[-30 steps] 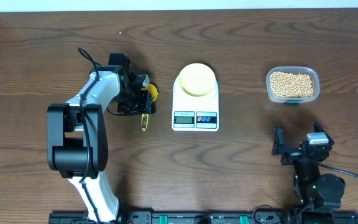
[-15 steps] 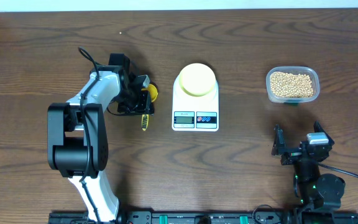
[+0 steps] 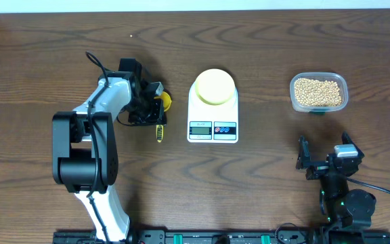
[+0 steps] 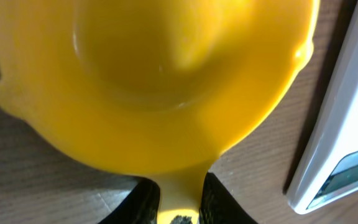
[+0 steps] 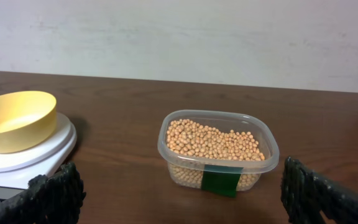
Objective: Scoop item into bowl and weigh 50g on scale
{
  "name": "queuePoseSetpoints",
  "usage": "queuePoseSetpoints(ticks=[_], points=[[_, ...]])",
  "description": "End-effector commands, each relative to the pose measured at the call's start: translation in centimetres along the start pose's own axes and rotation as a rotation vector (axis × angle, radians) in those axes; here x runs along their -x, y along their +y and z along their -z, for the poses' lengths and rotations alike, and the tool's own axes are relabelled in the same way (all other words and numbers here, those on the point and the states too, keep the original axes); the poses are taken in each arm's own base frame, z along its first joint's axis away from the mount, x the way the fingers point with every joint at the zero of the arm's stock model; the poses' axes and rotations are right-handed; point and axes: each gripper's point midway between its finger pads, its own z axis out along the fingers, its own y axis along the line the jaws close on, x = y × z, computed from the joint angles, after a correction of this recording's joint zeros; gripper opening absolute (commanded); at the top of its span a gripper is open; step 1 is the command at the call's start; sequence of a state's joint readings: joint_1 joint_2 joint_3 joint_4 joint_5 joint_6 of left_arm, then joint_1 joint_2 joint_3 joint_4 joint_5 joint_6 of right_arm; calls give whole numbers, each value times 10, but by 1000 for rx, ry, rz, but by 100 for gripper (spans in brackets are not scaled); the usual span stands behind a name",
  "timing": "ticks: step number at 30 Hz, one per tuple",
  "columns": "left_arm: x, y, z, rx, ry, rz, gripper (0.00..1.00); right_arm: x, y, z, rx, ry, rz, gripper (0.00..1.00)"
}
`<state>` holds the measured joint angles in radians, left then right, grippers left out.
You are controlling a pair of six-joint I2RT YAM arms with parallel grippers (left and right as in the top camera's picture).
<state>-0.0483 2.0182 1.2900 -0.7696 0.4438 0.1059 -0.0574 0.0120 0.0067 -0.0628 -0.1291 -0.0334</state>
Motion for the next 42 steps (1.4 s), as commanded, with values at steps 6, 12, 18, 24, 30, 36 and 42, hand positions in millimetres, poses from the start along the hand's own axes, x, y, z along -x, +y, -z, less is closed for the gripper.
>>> queuePoseSetpoints(ticks=[6,12,18,24,30,36,42], points=[[-14,12,-20,23,67,42,10,0,0,0,0,-1,-9,99],[-11,10,-15,24,49,92,9,0,0,0,0,-1,-9,99],[-6,0,-7,-11,24,93,8,0,0,0,0,-1,-9,99],[-7,-2,-5,-20,25,94,7,0,0,0,0,-1,-9,99],[-4,-9,12,-22,-14,140,7,0,0,0,0,-1,-9,99],[8,-46,68,-114,-170,92,7,0,0,0,0,-1,-9,99],[7,-75,134,-167,-342,203,7,0,0,0,0,-1,-9,99]])
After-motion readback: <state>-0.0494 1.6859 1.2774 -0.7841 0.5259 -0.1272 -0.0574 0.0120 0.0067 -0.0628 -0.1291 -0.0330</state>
